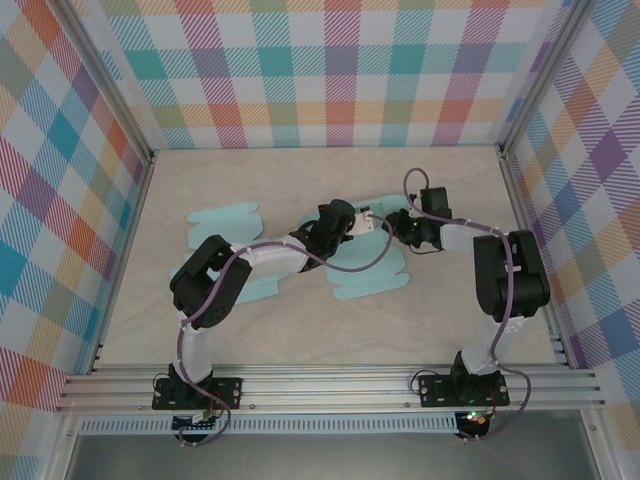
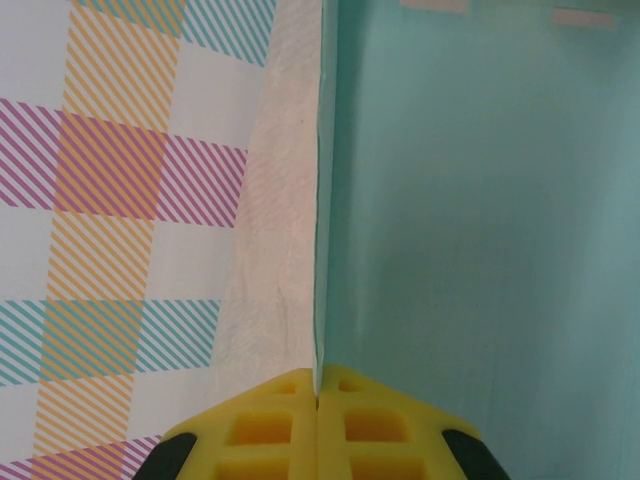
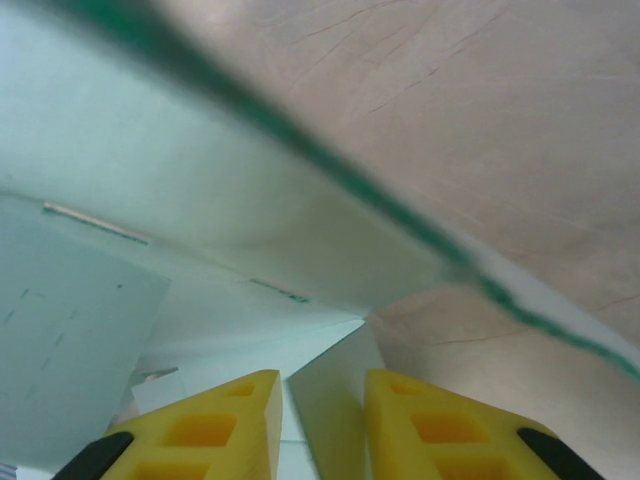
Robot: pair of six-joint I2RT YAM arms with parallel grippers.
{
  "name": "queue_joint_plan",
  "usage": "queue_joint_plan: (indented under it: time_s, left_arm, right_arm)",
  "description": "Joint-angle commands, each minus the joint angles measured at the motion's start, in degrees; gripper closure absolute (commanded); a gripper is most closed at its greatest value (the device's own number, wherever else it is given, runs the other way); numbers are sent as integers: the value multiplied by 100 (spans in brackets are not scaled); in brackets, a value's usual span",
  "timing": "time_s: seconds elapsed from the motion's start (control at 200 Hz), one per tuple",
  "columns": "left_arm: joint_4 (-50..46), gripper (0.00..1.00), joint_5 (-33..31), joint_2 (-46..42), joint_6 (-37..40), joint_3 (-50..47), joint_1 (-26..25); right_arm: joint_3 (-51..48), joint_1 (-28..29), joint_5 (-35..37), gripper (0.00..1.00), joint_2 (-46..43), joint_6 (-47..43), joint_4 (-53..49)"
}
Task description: Fold the paper box
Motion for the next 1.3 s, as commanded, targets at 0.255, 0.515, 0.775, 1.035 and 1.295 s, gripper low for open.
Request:
queue_joint_plan:
  time_s: [0.255,0.515,0.775,1.035,1.295]
  left_arm:
    - [37,100,21,-8,-107,192,-90]
    - [1090,100,-92,-50,287,-144,-96]
    - [2239,100,76,-91,860,-596,-105]
    - [3874,100,111,428,2071,-970,-163]
    - [4300,100,209,756,2527,-900,-158]
  right_arm:
    - [138,198,-445,76,436,452,438]
    - [-90,189,-419,65,-274,521,259]
    - [-397,-199,347,57,-1368,13,-872]
    - [-824,-1155,-93,56,-2258,-47,-1123]
    - [-393,-1997,-212,55,-2070,-265,-1444]
